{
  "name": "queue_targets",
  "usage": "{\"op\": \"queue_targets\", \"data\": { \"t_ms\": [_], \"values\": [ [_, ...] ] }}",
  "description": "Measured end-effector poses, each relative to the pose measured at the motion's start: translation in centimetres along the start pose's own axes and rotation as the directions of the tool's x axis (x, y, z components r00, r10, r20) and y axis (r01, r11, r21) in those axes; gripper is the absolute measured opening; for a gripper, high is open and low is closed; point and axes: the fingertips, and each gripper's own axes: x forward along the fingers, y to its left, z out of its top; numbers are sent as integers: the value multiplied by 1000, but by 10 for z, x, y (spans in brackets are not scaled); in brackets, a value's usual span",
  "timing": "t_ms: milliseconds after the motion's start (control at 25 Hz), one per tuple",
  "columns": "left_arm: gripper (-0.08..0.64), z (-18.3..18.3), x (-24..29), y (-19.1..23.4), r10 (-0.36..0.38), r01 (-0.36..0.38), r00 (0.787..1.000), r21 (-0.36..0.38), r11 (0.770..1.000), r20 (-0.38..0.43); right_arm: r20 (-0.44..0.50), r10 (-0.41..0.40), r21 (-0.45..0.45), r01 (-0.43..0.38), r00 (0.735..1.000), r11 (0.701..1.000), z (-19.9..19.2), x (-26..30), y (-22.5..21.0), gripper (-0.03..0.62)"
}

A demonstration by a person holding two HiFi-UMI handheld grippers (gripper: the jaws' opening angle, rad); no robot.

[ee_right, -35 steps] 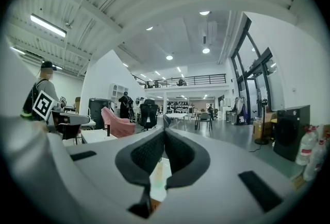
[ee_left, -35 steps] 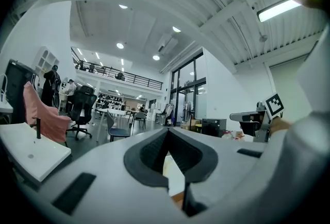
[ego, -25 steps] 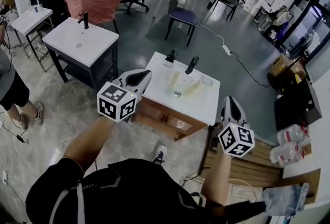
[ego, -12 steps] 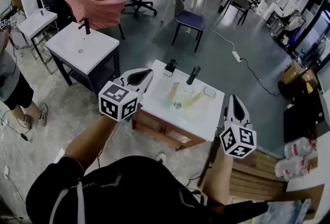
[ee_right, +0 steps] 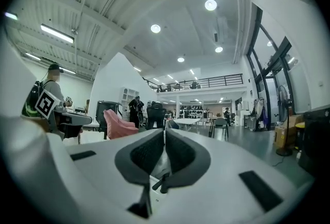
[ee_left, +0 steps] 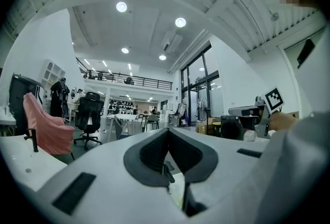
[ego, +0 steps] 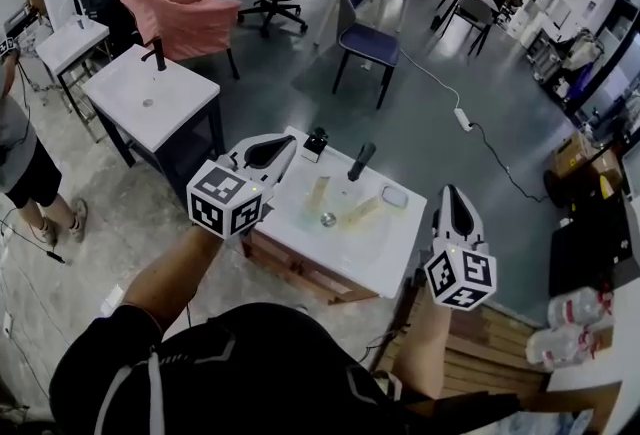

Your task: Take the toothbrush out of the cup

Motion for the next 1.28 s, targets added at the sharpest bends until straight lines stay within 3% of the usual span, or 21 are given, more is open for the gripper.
{"op": "queue_targets", "data": {
  "t_ms": [280,640,920,1080,1280],
  "values": [
    [5,6,33,-12,35,-34,997,-19,999,69,0,42,-11,-42,999,999,-7,16,-33,18],
    [5,-20,71,-26,49,-49,999,0,999,14,-11,117,10,-117,993,993,-33,30,-64,43],
    [5,-41,87,-11,70,-70,997,-12,997,-25,-30,111,22,-111,993,994,-46,46,-68,54],
    [5,-51,95,1,26,-26,999,-25,999,-35,-40,76,46,-74,996,996,-55,59,-64,57],
    [5,-60,102,31,22,-23,1000,-42,999,-16,-48,38,68,-35,998,997,-64,76,-57,60]
  ]
}}
